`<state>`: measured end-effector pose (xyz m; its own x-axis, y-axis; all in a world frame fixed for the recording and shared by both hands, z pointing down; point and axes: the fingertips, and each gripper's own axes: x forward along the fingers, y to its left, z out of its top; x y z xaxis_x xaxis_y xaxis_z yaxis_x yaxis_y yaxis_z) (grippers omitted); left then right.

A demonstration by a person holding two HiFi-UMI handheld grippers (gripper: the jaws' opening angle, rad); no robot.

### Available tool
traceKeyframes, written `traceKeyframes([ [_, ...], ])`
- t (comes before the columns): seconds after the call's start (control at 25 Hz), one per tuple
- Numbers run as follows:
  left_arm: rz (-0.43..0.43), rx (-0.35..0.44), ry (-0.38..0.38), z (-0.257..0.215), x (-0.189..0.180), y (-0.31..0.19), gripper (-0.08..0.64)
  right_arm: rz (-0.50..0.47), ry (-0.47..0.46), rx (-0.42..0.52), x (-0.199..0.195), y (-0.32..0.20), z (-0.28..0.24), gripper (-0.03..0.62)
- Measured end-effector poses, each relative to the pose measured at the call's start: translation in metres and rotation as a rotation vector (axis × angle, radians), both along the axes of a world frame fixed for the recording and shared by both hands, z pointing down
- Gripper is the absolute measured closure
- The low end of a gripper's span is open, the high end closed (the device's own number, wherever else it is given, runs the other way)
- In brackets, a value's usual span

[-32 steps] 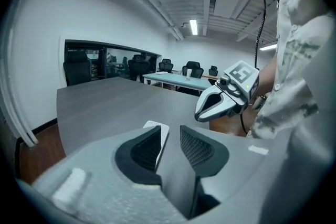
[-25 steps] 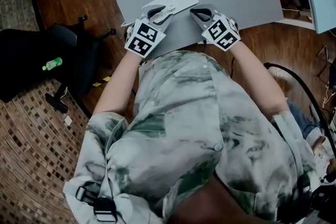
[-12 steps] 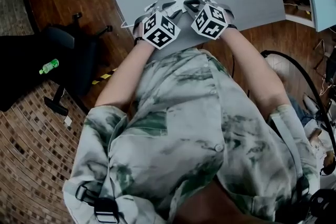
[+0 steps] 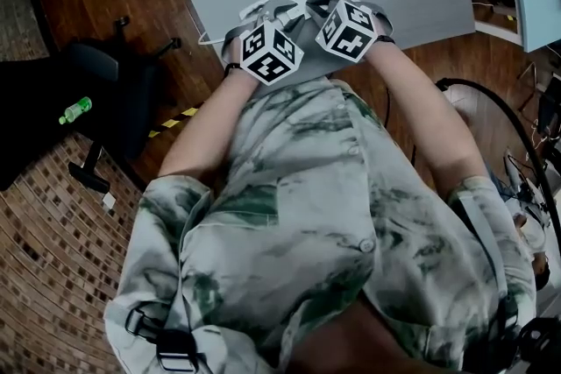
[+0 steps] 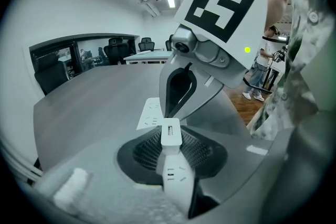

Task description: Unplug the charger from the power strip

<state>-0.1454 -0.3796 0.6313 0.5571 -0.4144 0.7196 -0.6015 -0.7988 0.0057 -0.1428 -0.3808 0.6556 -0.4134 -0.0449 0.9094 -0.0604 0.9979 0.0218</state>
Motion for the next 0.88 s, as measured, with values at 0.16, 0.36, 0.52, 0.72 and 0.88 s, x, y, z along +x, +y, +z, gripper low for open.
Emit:
traceKeyframes([
  [0.16, 0.004, -0.006, -0.009, 0.000, -0.001, 0.001, 0.462, 0.005, 0.011, 0.028, -0.001, 0.000, 0.001, 0.597],
  [0.36, -0.015, 0.069, 0.076, -0.042, 0.000, -0.010, 0.460, 0.034, 0.016, 0.010, -0.003, 0.002, 0.002, 0.597],
  [0.52, -0.019, 0.147, 0.109, -0.095, -0.005, -0.037, 0.459, 0.049, 0.008, 0.003, 0.002, 0.000, 0.002, 0.597],
  [0.72, -0.148, 0.099, 0.183, -0.105, -0.051, -0.031, 0.457, 0.094, -0.086, 0.053, 0.003, -0.006, 0.002, 0.595],
  [0.88, -0.275, 0.069, 0.247, -0.114, -0.081, -0.012, 0.457, 0.124, -0.196, 0.115, 0.013, -0.004, -0.015, 0.591],
])
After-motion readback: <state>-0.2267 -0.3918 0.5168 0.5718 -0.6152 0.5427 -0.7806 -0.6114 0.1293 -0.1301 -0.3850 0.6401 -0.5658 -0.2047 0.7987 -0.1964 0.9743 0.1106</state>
